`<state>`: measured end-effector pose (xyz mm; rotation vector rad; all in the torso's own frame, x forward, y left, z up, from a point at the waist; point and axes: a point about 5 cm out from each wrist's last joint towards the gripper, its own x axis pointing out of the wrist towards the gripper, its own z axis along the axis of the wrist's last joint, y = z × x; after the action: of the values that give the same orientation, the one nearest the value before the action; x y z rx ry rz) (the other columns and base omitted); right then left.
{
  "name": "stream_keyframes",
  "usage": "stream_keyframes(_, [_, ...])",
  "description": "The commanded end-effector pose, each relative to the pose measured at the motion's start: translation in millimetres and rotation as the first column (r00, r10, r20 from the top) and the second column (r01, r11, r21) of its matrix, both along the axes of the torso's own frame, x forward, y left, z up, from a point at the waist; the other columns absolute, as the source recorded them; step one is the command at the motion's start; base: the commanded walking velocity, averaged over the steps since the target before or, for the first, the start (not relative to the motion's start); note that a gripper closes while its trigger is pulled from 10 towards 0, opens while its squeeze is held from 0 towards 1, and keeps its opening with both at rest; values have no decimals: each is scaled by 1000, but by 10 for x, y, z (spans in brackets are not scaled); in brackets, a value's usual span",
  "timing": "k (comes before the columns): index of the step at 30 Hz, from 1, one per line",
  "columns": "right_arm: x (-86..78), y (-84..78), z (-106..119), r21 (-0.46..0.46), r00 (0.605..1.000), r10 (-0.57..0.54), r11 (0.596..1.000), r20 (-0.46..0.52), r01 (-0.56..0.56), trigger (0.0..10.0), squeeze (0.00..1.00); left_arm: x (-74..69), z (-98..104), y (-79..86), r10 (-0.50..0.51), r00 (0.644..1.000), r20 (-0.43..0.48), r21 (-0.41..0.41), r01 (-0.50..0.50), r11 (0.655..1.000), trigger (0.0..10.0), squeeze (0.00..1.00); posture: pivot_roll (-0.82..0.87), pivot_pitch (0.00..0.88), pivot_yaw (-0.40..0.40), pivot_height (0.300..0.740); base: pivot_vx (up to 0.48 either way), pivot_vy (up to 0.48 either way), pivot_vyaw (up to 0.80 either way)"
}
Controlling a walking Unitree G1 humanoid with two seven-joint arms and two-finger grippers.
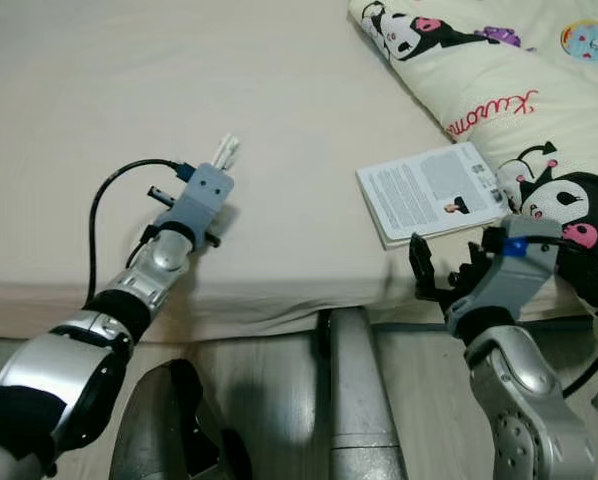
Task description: Clean up the room
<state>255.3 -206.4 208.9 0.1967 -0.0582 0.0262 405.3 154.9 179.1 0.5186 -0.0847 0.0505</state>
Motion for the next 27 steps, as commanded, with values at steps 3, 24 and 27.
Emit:
stream_keyframes(3, [82, 50, -8, 17, 999, 34, 999, 21, -34, 10000, 0, -78, -248, 146, -19, 994, -106, -183, -1, 983, 0, 0, -261, 388, 79, 495, 0, 0, 0])
stream_keyframes(24, [860, 521, 139, 64, 941, 284, 952, 185, -300, 10000, 0, -575, 272, 289, -343, 850, 399, -745, 519, 419, 10000, 0, -43, 6, -7, 565, 0, 0, 0])
stream_keyframes(27, [908, 606, 83, 68, 930, 320, 939, 180, -337, 10000, 0, -631, 170, 282, -307, 887, 346, -777, 454, 436, 10000, 0, -24, 0, -28, 575, 0, 0, 0])
